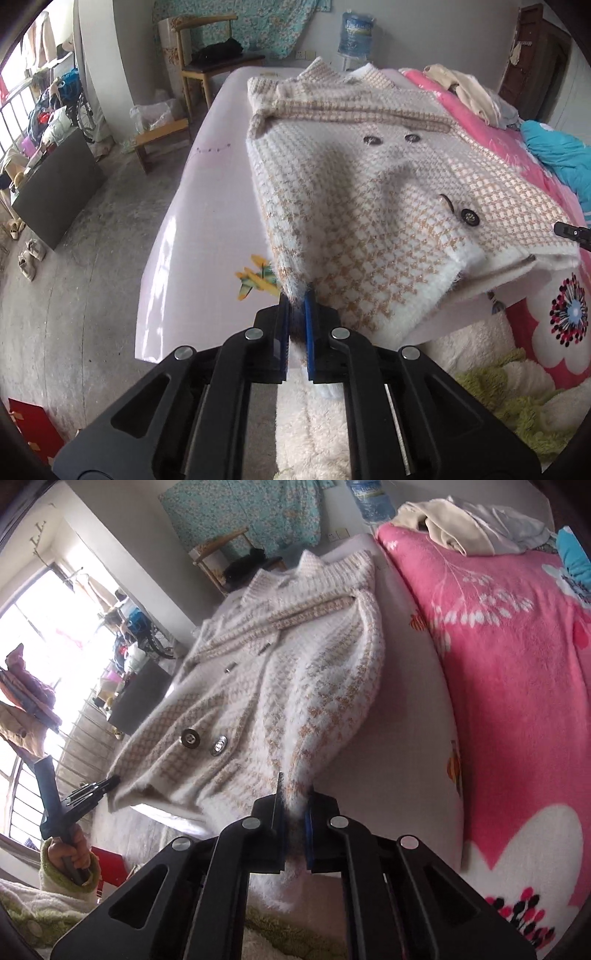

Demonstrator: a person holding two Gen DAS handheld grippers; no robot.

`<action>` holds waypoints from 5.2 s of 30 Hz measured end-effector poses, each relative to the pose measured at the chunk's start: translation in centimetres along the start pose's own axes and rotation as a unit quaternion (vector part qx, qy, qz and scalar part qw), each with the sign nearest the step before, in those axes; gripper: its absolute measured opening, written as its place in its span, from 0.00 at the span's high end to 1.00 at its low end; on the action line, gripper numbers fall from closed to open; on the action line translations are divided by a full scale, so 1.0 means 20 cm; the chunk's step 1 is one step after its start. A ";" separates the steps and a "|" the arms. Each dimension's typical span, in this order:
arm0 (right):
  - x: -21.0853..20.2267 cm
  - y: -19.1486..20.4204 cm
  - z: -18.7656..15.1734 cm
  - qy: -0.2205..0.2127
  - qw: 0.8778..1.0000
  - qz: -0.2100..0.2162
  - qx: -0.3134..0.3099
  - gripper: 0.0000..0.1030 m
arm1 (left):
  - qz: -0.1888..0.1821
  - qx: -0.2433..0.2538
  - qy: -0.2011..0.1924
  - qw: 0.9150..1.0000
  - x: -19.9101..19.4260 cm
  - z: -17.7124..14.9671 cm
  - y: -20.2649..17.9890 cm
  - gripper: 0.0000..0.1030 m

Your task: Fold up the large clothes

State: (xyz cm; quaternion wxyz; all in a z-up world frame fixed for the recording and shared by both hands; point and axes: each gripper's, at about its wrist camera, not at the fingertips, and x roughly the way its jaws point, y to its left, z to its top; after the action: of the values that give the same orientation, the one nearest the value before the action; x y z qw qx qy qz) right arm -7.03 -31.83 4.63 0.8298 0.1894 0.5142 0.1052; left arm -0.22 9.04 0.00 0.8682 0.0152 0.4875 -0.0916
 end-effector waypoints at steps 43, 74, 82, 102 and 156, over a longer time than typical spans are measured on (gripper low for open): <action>0.59 0.70 -0.32 -0.009 0.860 -0.130 -0.494 0.85 | -0.026 0.311 -0.086 0.946 0.27 -0.13 -0.72 0.86; 0.23 0.21 -0.04 0.049 0.982 -0.031 -0.182 0.41 | -0.077 0.003 -0.005 0.997 0.11 -0.12 -0.01 0.52; 0.23 -0.18 -0.05 0.015 0.998 -0.056 0.027 0.41 | -0.096 -0.131 0.051 0.985 0.31 -0.15 0.19 0.54; 0.05 -0.04 -0.04 -0.016 0.999 0.012 0.036 0.91 | -0.193 -0.134 -0.039 0.971 0.07 -0.02 0.17 0.93; 0.40 0.04 0.35 -0.018 0.996 -0.072 -0.039 0.41 | -0.212 -0.140 -0.018 0.967 0.48 0.26 0.11 0.44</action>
State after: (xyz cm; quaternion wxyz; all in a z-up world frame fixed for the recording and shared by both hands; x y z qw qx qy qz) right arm 2.91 -29.54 1.33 0.8513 0.1211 0.5067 0.0616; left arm 9.44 9.32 -5.49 0.8308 -0.2118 0.4720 -0.2051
